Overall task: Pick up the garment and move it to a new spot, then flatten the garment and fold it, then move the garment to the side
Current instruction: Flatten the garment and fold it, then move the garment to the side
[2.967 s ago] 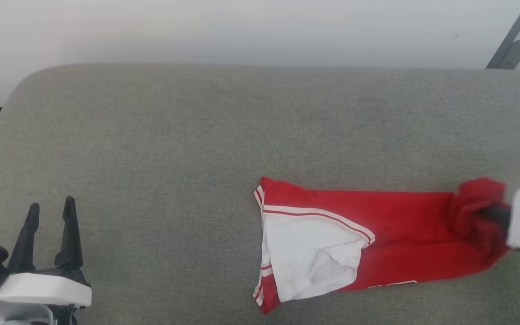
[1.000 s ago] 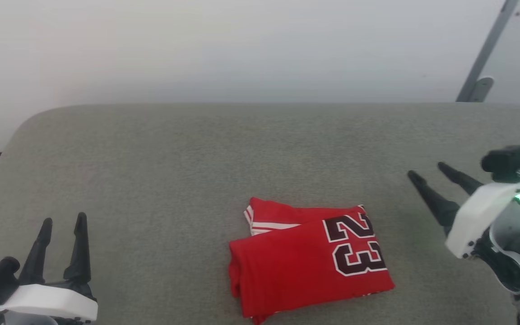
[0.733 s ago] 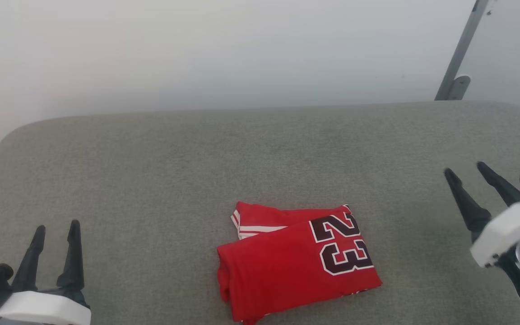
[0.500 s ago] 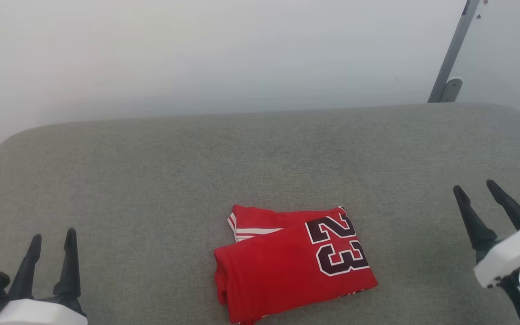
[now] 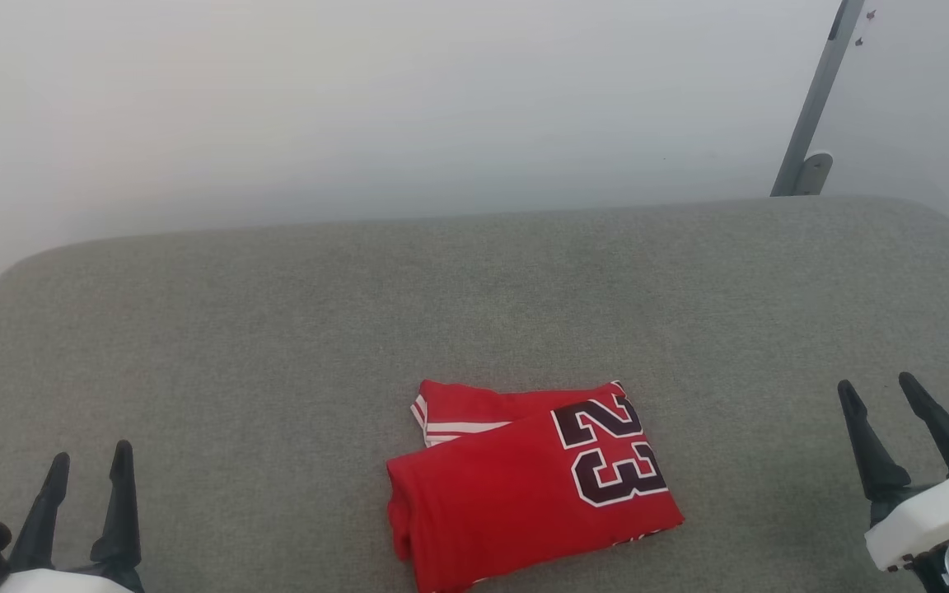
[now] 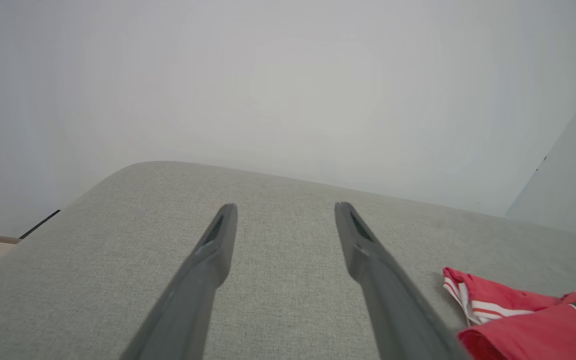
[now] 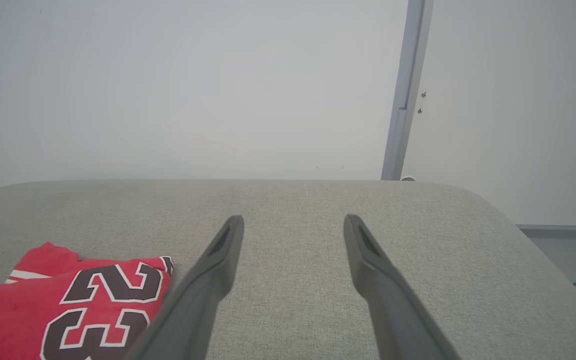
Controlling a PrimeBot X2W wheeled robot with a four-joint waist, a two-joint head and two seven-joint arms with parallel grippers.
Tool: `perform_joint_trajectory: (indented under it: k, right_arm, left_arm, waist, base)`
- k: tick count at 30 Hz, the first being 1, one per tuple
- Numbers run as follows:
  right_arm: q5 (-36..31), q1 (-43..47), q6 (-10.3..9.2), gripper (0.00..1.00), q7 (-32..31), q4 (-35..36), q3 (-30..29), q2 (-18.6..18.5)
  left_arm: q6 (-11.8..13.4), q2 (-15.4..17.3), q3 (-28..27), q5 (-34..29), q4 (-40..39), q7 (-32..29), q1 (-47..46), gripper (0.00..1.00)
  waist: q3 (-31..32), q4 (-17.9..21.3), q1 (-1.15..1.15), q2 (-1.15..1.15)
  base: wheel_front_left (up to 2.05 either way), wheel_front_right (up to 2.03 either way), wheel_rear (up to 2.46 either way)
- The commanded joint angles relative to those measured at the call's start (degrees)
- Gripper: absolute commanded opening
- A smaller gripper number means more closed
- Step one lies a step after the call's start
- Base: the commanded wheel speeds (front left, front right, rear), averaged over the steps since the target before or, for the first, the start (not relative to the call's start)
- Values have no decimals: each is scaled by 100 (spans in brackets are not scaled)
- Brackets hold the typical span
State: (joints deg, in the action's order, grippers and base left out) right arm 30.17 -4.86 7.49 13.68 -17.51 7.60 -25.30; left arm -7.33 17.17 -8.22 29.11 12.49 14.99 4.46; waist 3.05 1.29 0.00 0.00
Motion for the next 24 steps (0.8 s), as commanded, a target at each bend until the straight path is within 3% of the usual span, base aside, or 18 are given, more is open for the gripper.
perform_joint_trajectory:
  k: [1,24]
  right_arm:
    - [-11,56,0,100,59,-28,-1,20]
    - [77,160,0,100,53,30,164,83]
  left_arm:
    - [-12,-8,-29,38,-26,24,35,100]
    - [-13,26,137,44,-66,24,29,100]
  waist:
    - [3,3,0,0]
    - [14,-201,0,0]
  base:
    - [0,0,0]
    - [0,0,0]
